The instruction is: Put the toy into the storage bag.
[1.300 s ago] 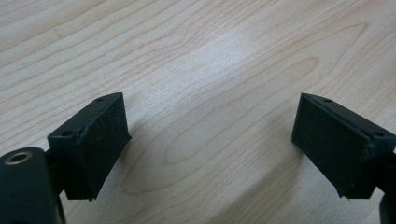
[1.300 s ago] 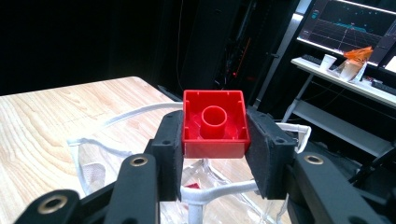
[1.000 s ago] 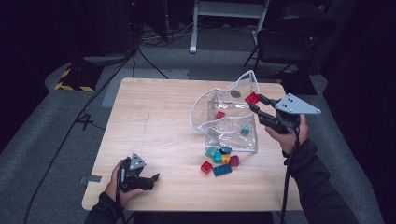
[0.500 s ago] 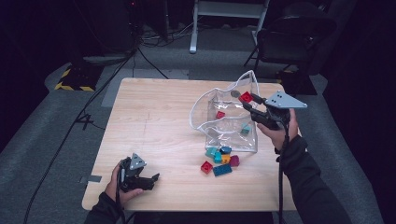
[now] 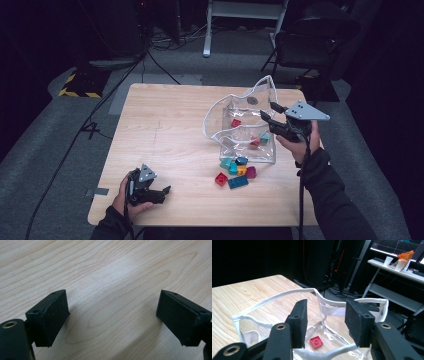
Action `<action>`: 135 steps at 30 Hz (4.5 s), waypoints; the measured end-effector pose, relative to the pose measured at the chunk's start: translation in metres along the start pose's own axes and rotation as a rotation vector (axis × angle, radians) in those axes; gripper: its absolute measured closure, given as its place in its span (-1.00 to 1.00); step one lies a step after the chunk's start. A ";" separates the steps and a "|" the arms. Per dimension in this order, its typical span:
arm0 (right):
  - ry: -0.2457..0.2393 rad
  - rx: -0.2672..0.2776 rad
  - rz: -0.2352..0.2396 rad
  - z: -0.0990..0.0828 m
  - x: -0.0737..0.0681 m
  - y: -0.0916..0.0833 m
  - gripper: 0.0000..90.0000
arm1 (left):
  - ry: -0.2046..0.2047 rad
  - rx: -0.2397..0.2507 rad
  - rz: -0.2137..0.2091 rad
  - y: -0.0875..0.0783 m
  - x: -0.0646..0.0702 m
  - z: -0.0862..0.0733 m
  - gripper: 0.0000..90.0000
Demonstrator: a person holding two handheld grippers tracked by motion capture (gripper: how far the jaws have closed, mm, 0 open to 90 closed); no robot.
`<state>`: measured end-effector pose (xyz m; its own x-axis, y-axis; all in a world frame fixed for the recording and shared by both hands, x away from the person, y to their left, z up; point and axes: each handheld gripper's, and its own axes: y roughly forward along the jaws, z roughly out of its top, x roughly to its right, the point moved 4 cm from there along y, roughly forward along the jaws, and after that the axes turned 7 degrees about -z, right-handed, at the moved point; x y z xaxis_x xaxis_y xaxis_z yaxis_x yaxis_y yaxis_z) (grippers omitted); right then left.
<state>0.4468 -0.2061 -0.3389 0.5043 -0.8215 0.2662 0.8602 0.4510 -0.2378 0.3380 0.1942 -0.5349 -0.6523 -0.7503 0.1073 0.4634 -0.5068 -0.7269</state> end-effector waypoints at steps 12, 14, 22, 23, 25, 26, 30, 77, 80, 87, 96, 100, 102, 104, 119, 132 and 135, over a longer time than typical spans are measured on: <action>-0.010 0.037 0.008 -0.009 0.001 -0.036 0.09 | 0.000 0.000 0.000 0.000 0.000 0.000 -0.75; -0.005 0.040 0.018 -0.013 0.000 -0.040 0.09 | 0.000 0.000 0.000 0.000 0.000 0.000 -0.75; 0.007 0.010 0.085 -0.040 -0.013 -0.051 0.04 | 0.000 0.000 0.000 0.000 0.000 0.000 -0.75; 0.006 0.004 0.092 -0.045 -0.016 -0.052 0.03 | 0.000 0.000 0.000 0.000 0.000 0.000 -0.75; -0.001 -0.011 0.106 -0.055 -0.021 -0.053 0.02 | 0.000 0.000 0.000 0.000 0.000 0.000 -0.75; -0.004 -0.017 0.116 -0.060 -0.023 -0.052 0.02 | -0.001 0.000 0.000 0.000 0.000 0.000 -0.75; -0.044 -0.079 0.156 -0.081 -0.035 -0.047 0.00 | 0.000 0.000 0.000 0.000 0.000 0.000 -0.75; -0.038 -0.350 0.333 -0.182 -0.079 0.000 0.28 | -0.001 0.000 -0.001 0.000 0.000 0.000 -0.75; -0.029 -0.354 0.329 -0.183 -0.078 -0.001 0.30 | 0.000 0.000 -0.001 0.000 0.000 0.000 -0.75; -0.032 -0.349 0.313 -0.184 -0.076 -0.003 0.31 | 0.000 0.000 0.000 0.000 0.000 0.000 -0.75; -0.004 -0.312 0.303 -0.183 -0.070 -0.010 0.31 | 0.000 0.000 0.000 0.000 0.000 0.000 -0.75; 0.005 -0.307 0.318 -0.182 -0.066 -0.014 0.32 | 0.001 0.000 0.000 0.000 0.000 0.000 -0.75; 0.010 -0.302 0.315 -0.181 -0.065 -0.015 0.32 | 0.001 0.000 0.000 0.000 0.000 0.000 -0.75; 0.017 -0.293 0.313 -0.179 -0.063 -0.017 0.32 | 0.000 0.000 0.000 0.000 0.000 0.000 -0.75; 0.054 -0.206 0.274 -0.159 -0.046 -0.033 0.31 | 0.000 0.000 0.000 0.000 0.000 0.000 -0.75; 0.048 -0.145 0.231 -0.143 -0.034 -0.046 0.32 | -0.001 0.000 0.000 0.000 0.000 0.000 -0.75; 0.054 -0.133 0.223 -0.140 -0.031 -0.049 0.32 | 0.000 0.000 0.000 0.000 0.000 0.000 -0.75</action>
<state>0.3787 -0.2517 -0.4661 0.6726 -0.7259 0.1439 0.7088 0.5762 -0.4070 0.3380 0.1942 -0.5350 -0.6522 -0.7505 0.1071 0.4636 -0.5066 -0.7270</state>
